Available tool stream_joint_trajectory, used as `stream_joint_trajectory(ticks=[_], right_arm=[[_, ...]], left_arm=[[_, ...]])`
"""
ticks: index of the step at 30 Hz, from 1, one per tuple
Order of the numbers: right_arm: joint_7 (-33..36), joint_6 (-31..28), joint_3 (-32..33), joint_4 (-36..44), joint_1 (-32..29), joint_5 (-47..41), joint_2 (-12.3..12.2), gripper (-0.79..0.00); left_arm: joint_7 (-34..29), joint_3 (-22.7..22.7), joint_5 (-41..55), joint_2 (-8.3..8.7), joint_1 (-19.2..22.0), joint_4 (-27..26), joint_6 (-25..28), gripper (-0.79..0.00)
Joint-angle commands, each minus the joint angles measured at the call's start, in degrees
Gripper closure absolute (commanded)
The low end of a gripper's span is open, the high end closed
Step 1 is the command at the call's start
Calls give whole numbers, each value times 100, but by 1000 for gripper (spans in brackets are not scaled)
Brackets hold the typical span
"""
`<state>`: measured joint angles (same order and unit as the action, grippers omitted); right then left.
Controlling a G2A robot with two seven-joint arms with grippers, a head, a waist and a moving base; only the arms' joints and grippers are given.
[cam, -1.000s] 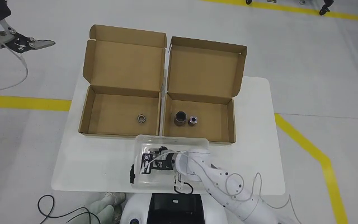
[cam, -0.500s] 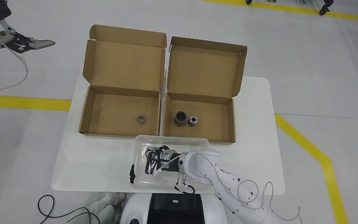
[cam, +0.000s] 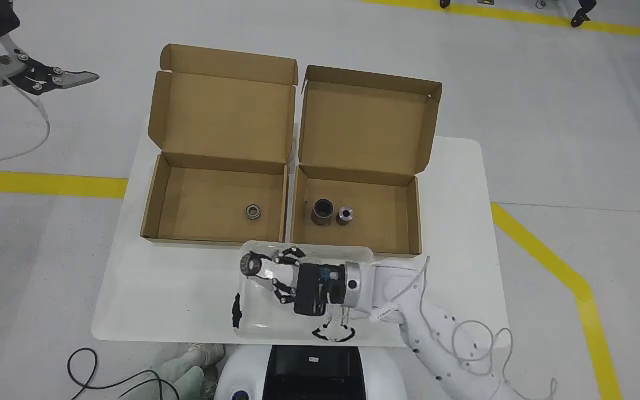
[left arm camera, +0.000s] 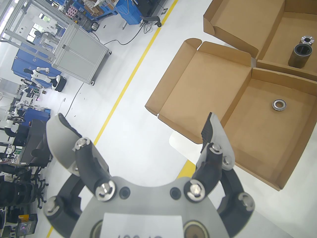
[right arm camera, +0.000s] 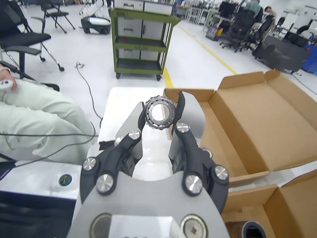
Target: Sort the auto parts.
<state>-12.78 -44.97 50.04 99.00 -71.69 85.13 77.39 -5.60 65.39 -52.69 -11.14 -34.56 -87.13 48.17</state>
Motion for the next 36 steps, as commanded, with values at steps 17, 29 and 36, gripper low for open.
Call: stream_joint_trajectory(ticks=[17,29,36], right_arm=[[-1739,128,-227,-54,1063,-977,223,0],[-3550,274,-349,-268,1109,-390,276,0],[-4340,273,-132,-497,1015,-320,233,0]], left_arm=[[0,0,0,0,0,0,0,-785],[0,0,0,0,0,0,0,-785],[0,0,0,0,0,0,0,-785]])
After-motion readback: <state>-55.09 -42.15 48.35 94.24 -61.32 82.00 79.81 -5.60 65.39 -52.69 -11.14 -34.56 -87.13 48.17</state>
